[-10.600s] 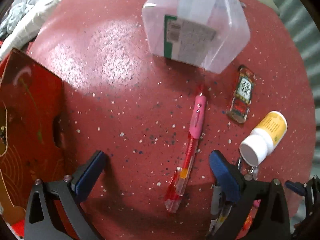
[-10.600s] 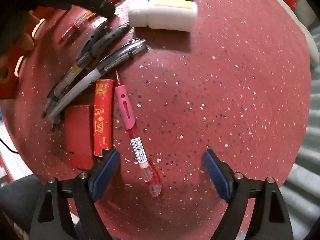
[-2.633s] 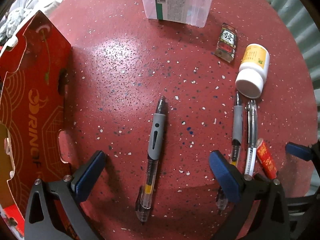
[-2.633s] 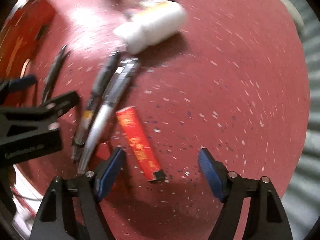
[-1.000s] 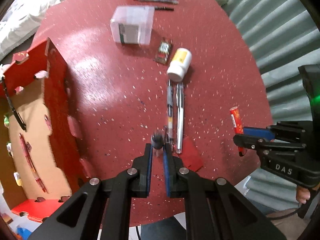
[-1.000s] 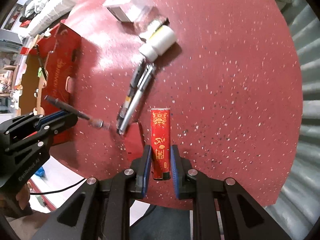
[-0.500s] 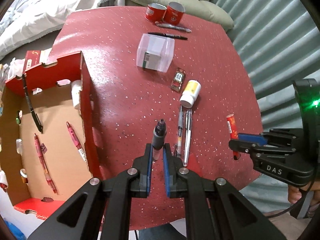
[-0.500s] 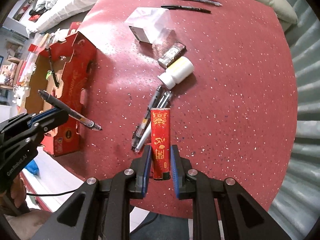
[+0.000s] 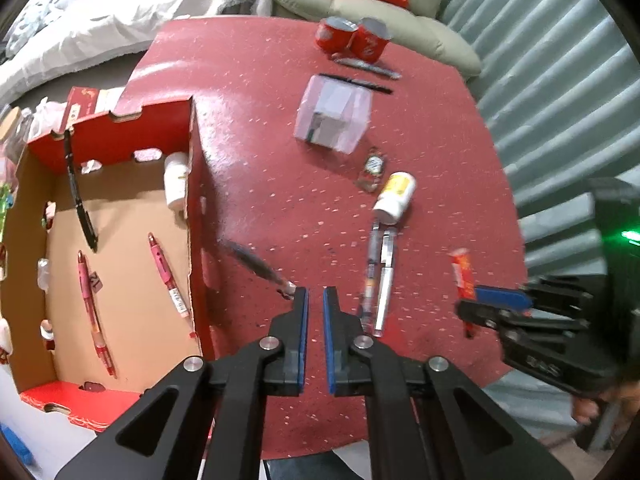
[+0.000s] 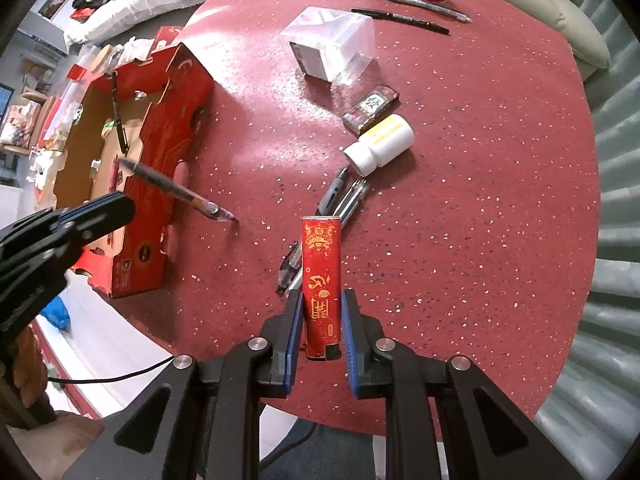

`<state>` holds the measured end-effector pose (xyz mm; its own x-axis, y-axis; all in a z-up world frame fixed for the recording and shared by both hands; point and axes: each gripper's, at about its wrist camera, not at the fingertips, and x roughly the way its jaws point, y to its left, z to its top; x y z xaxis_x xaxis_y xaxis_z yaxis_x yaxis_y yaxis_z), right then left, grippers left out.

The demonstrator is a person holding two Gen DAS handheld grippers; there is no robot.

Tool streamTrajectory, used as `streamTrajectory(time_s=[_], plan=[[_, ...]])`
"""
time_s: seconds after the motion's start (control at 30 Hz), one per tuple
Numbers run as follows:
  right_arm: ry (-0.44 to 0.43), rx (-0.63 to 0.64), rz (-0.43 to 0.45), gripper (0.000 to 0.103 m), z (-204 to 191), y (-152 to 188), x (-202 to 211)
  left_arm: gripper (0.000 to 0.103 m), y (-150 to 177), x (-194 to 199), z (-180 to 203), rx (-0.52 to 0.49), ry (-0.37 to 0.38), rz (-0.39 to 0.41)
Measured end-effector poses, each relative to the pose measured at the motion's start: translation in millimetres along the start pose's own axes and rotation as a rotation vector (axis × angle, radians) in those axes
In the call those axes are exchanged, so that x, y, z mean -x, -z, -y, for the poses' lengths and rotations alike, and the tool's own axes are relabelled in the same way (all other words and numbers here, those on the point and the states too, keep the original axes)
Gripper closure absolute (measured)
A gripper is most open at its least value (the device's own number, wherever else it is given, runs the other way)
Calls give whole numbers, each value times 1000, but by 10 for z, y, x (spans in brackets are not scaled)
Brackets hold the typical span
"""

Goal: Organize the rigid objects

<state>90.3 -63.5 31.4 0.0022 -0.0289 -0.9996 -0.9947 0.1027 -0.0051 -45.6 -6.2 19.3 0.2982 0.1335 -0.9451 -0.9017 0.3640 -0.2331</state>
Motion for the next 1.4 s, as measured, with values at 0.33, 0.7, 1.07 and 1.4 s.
streamTrajectory(time_s=[0.33, 0.7, 1.07, 1.4], plan=[[7, -60, -12, 83, 206, 174, -10, 48, -175, -635, 252, -54, -95, -97], [-12, -223, -40, 83, 815, 467, -25, 37, -798, -1441, 1461, -365, -185, -107], [-41, -306, -12, 83, 1171, 549, 43, 65, -916, -1661, 1420, -362, -190, -165], [-78, -191, 23, 83, 692, 208, 93, 65, -495, -555, 897, -187, -93, -49]])
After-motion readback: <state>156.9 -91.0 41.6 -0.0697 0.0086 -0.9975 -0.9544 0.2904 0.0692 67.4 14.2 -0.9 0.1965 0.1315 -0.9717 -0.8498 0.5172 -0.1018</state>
